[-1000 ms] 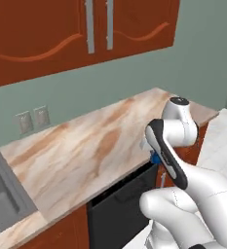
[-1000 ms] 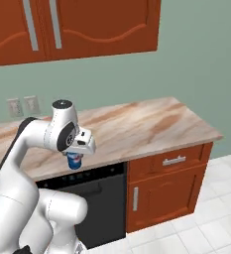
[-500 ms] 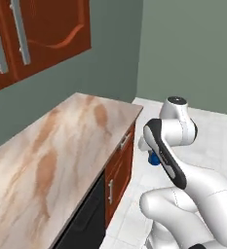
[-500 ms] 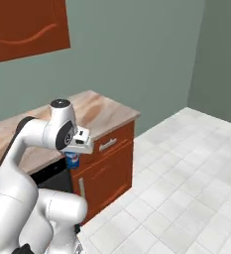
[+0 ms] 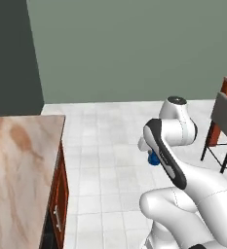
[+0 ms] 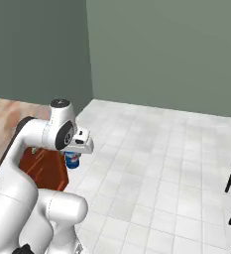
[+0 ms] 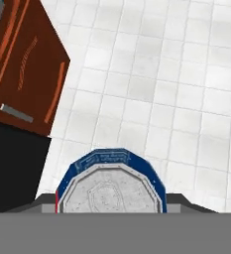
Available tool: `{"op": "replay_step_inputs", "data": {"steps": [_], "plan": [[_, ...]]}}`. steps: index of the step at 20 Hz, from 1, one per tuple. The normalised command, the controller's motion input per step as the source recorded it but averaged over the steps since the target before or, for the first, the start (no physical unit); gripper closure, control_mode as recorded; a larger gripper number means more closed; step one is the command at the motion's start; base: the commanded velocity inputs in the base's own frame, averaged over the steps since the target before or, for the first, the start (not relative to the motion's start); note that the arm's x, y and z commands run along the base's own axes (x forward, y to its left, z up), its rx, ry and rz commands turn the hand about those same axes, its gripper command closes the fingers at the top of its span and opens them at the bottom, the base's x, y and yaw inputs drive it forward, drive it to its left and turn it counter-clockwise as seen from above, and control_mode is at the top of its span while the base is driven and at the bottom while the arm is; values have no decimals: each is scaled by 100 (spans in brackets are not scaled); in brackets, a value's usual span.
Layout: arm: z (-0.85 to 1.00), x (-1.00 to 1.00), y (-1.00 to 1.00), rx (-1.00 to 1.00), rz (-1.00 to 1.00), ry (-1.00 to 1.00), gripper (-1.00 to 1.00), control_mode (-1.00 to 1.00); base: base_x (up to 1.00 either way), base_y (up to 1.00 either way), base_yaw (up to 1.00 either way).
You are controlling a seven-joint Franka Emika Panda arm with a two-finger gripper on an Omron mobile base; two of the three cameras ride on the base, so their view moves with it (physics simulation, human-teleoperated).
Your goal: Four empty soda cans are scattered around the kitchen. Gather all the cans and cluster them next to the stove for recycling.
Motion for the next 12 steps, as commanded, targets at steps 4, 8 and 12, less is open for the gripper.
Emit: {"op": "replay_step_inputs", "data": {"steps": [4,8,12], "plan": [[0,0,0,0,0,0,100,100,0,-34,-75],[0,0,0,0,0,0,100,100,0,-27,-73],[0,0,0,0,0,0,100,100,0,-32,-69]]}}
